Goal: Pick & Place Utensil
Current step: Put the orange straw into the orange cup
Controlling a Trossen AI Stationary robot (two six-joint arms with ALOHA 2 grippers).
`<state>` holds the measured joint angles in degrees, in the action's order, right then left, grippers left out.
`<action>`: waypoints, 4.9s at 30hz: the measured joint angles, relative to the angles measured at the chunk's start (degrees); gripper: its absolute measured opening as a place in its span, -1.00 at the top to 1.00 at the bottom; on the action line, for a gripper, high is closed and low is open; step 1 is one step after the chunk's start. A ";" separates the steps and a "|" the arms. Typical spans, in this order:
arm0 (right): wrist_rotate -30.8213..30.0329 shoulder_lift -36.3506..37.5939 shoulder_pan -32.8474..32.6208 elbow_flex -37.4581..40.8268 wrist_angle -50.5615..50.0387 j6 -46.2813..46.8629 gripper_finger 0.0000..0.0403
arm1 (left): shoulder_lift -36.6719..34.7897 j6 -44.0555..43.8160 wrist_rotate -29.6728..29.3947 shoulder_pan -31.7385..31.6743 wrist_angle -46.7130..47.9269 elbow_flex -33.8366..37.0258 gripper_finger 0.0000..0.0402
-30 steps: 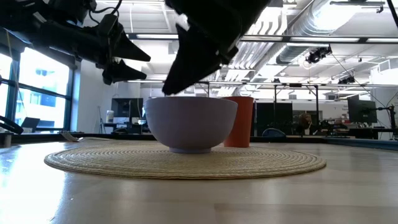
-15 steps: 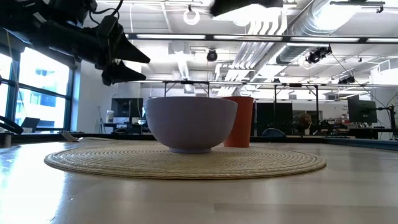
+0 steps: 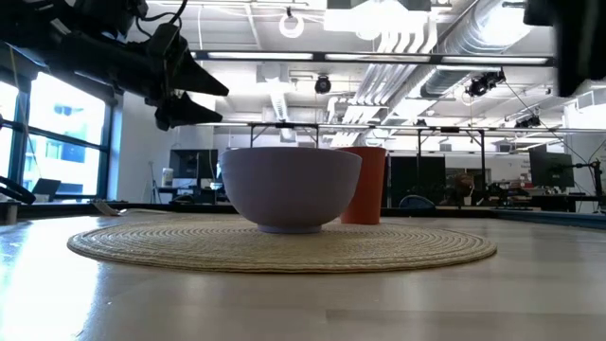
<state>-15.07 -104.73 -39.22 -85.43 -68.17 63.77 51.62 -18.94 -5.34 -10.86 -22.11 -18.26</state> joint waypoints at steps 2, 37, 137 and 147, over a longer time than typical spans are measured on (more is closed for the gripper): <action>2.59 0.00 0.00 0.01 -4.78 3.60 0.09 | 0.00 0.00 0.00 0.00 0.00 0.00 -0.69; 19.81 12.36 -8.16 20.95 -9.32 28.30 0.08 | 0.02 -1.11 0.35 0.00 -0.02 0.00 -0.69; -36.15 35.33 22.39 34.03 91.55 -61.31 0.99 | 0.02 -1.11 0.37 0.01 -0.02 0.00 -0.69; -35.95 30.37 29.54 38.12 95.02 -65.00 0.99 | 0.02 -1.09 0.41 0.01 -0.02 0.00 -0.69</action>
<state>-51.02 -74.35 -9.68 -47.31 26.85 -1.23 51.64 -20.03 -4.93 -10.85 -22.13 -18.26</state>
